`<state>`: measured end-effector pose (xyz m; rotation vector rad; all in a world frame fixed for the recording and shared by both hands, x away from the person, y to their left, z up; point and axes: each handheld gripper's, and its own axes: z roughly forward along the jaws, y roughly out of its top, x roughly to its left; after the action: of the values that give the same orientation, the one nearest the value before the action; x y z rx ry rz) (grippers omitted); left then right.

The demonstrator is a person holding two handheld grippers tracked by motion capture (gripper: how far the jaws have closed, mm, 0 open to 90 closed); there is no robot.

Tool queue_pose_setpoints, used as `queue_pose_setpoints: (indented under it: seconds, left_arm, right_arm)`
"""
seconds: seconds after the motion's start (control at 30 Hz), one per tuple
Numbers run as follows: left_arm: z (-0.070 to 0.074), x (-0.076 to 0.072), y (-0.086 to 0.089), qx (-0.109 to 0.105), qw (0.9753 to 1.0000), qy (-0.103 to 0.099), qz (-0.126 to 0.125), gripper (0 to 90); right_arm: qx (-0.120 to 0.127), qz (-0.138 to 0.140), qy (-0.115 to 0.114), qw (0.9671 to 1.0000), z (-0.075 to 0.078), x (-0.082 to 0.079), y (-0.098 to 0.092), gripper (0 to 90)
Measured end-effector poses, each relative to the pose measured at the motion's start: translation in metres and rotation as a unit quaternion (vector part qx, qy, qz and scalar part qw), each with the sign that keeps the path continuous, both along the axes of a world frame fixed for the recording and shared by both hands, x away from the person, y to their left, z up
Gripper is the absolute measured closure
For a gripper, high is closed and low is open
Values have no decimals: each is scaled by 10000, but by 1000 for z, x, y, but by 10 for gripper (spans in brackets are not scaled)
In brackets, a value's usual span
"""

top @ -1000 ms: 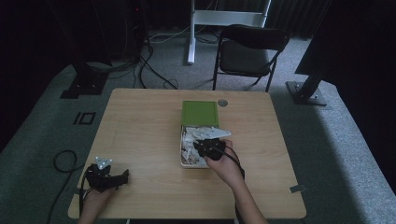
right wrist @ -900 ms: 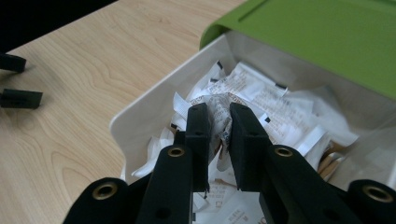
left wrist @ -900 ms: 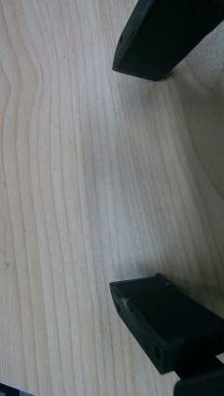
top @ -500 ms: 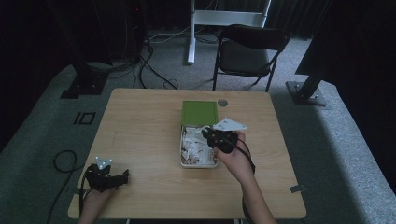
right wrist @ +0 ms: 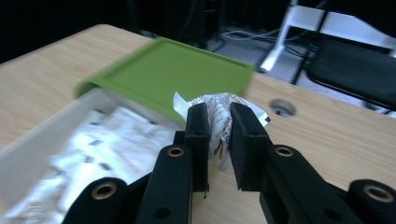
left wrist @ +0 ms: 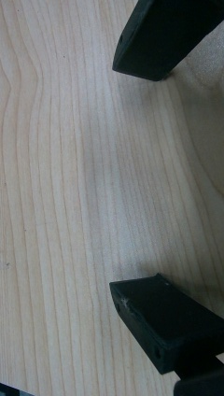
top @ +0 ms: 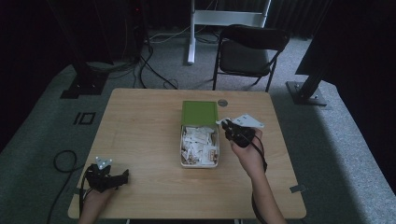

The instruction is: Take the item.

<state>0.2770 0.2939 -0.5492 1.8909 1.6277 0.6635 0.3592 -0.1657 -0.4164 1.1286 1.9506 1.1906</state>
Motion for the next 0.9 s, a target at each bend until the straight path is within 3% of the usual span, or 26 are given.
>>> queue_pose_setpoints:
  seconds: [0.2,0.33,0.53,0.9]
  left_arm:
    - [0,0,0,-3,10000,-3,4,6]
    - [0,0,0,-8,10000,-4,9,6]
    - [0,0,0,-7,10000,-4,7,6]
    - [0,0,0,-8,10000,-4,8,6]
  right_arm:
    - [-17,-486,-94,9988,-15,14,-11,783]
    - [-37,-714,24,9974,-27,25,-15,782]
    - [79,-834,276,9961,-47,41,-19,782]
    - [24,-1103,531,9925,-74,63,-24,781]
